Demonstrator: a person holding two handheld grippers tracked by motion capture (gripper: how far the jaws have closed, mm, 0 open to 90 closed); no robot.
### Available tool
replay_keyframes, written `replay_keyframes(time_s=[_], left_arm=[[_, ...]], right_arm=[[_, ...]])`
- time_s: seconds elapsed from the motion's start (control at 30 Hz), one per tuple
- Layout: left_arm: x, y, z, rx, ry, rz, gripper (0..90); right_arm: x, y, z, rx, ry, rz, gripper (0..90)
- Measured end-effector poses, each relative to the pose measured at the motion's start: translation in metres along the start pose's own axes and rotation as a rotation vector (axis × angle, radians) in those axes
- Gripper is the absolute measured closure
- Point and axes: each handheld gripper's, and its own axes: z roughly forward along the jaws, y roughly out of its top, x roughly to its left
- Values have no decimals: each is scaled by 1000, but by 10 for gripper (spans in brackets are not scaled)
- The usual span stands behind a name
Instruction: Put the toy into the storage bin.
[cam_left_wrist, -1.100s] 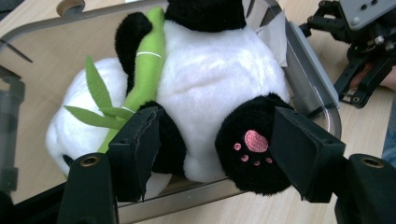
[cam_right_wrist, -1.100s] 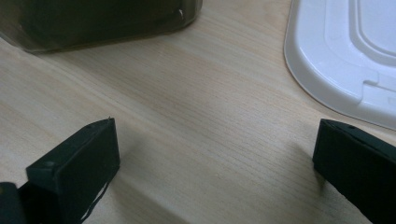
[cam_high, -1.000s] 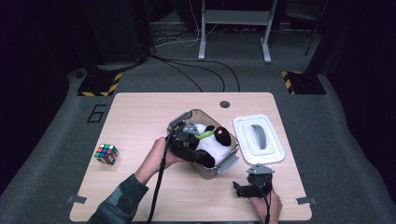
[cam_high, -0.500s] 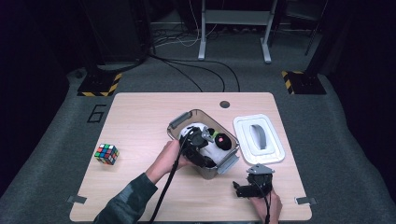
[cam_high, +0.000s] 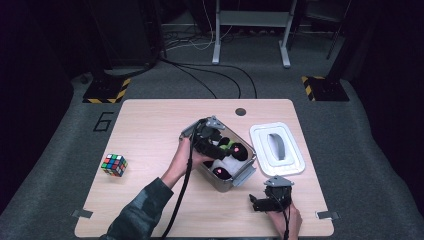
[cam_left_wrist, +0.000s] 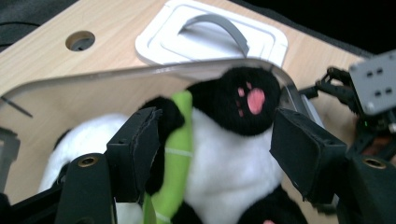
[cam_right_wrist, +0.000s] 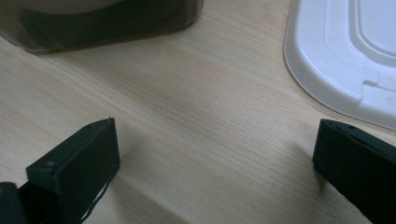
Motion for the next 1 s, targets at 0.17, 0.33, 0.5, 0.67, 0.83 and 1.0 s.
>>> replay_keyframes(time_s=[0.17, 0.33, 0.5, 0.67, 0.83, 1.0], left_arm=[[-3, 10, 9, -9, -8, 6, 373], [-7, 14, 22, 32, -25, 28, 458], [-12, 15, 28, 70, -63, 53, 621], [-18, 16, 33, 118, -53, 100, 692], [-21, 15, 44, 180, -64, 112, 712], [-26, 14, 64, 240, -66, 106, 714]], right_arm=[[0, 0, 0, 0, 0, 1, 0], [0, 0, 0, 0, 1, 1, 0], [0, 0, 0, 0, 1, 0, 1], [0, 0, 0, 2, 0, 3, 1], [0, 0, 0, 0, 0, 0, 1], [0, 0, 0, 0, 0, 0, 1]])
